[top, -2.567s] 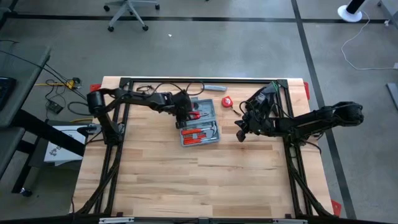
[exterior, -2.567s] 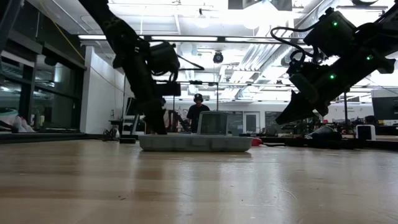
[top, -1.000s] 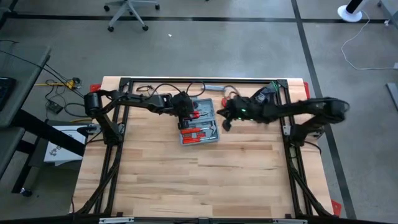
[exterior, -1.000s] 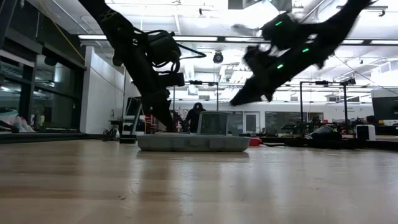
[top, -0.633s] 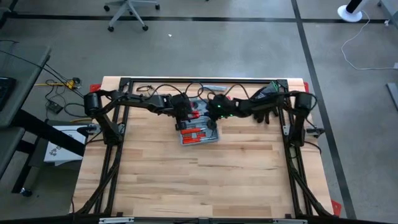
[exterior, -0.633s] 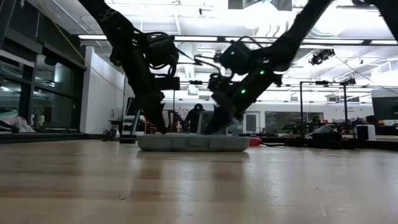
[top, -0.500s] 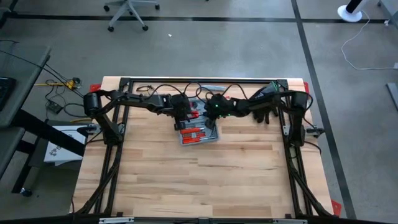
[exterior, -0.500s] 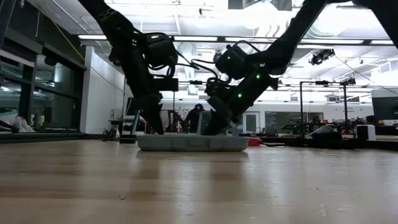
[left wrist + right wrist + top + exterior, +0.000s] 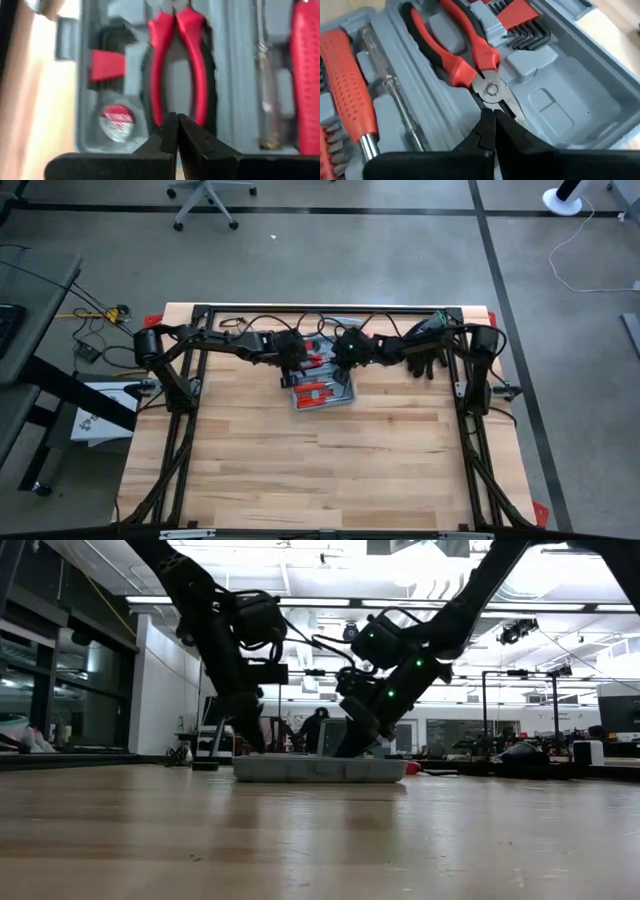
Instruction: Prefit tool cases
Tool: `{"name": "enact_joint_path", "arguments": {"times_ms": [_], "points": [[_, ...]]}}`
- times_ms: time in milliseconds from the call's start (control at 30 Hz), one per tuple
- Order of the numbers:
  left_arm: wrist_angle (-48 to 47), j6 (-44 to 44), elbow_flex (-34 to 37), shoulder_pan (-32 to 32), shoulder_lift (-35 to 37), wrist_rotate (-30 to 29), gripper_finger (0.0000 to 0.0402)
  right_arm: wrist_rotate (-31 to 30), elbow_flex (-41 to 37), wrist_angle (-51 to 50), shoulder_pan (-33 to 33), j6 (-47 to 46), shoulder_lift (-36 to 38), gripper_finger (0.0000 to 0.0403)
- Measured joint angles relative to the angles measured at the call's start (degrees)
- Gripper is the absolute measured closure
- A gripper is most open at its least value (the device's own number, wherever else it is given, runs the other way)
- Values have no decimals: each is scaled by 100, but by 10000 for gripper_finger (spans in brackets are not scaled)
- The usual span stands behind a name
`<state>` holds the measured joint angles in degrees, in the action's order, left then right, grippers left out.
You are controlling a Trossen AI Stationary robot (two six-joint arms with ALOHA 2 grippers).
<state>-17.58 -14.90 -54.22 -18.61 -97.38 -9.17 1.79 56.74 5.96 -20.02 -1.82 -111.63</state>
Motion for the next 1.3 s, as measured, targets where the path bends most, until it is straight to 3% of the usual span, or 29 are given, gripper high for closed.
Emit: {"name": "enact_joint_path", "arguments": {"times_ms": [200,533,733,1100,1200,1300], "points": [[238,-271,0,-17,0,-187,373,27,14,216,25,-107,-272,403],[-274,-7,-5,-458,-48,-47,249,157,-6,444,56,-223,-331,403],[-301,-305,-4,-555,-71,252,210,171,-12,454,59,-223,-331,403],[-247,-541,-52,-586,-722,536,241,252,-25,420,60,-223,-329,403],[-203,-439,-50,-609,-734,330,277,252,-25,417,60,-226,-329,403],[-103,-385,-24,-664,-745,195,345,288,-25,432,63,-262,-329,403]]}}
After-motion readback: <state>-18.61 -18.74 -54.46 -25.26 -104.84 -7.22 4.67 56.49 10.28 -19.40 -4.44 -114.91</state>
